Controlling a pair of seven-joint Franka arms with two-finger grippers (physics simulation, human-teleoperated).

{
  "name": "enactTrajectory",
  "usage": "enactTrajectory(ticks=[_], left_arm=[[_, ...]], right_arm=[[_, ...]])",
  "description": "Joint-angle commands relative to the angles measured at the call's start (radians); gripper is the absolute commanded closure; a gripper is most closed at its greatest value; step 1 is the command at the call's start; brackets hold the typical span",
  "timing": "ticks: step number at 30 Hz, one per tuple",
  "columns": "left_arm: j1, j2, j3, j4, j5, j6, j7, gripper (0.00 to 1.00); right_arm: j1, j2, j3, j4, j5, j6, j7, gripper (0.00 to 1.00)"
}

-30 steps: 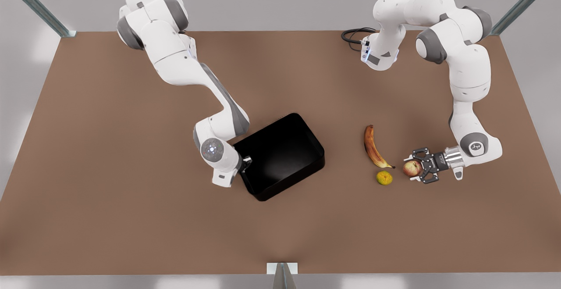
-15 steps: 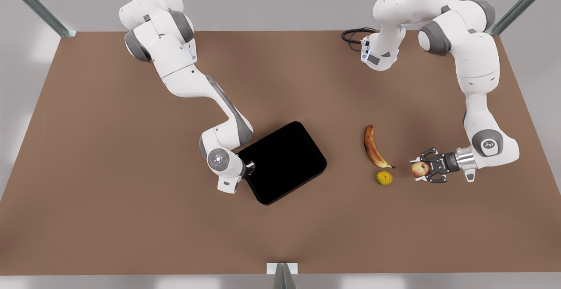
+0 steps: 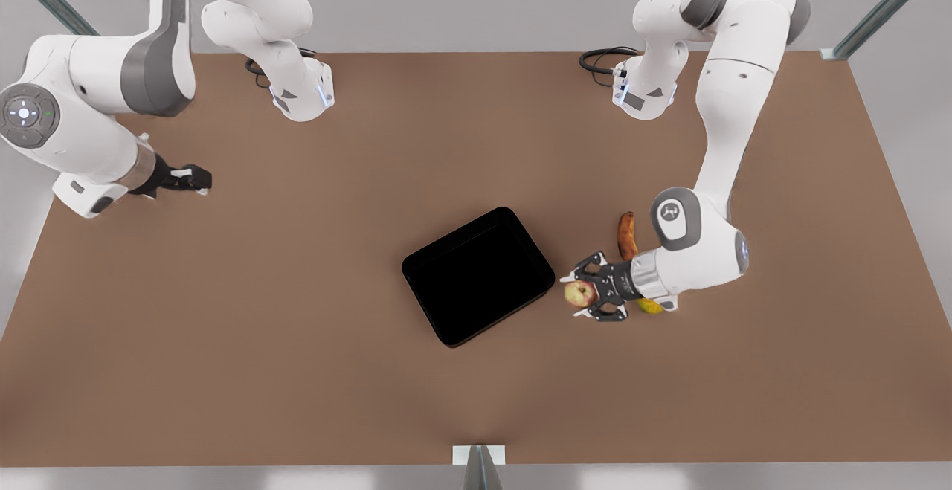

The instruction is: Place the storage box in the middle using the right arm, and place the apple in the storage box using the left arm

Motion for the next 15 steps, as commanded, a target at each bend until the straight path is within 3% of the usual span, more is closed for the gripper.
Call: enactTrajectory(ticks=[1, 5, 8, 9, 10, 15], left_arm=[[0.001, 0.001, -0.019, 0.003, 0.156, 0.007, -0.027, 0.44], [-0.031, 0.005, -0.130, 0.055, 0.279, 0.068, -0.323, 0.44], [-0.117, 0.014, -0.142, 0.058, 0.293, 0.194, -0.409, 0.41], [-0.152, 0.024, -0.136, 0.058, 0.308, 0.239, -0.437, 0.28], [-0.157, 0.031, -0.136, 0.065, 0.317, 0.256, -0.464, 0.00], [-0.166, 0.037, -0.134, 0.073, 0.336, 0.256, -0.483, 0.00]], right_arm=[[-0.005, 0.000, 0.000, 0.000, 0.000, 0.000, 0.000, 0.00], [-0.014, 0.000, 0.000, -0.006, 0.000, -0.001, 0.000, 0.00], [-0.014, 0.003, 0.001, -0.006, 0.000, -0.003, 0.000, 0.00], [-0.014, 0.003, 0.001, -0.006, 0.000, -0.003, 0.000, 0.00], [-0.014, 0.004, 0.003, -0.006, 0.000, -0.018, 0.000, 0.00], [-0.014, 0.004, 0.004, -0.006, 0.000, -0.020, -0.002, 0.00]])
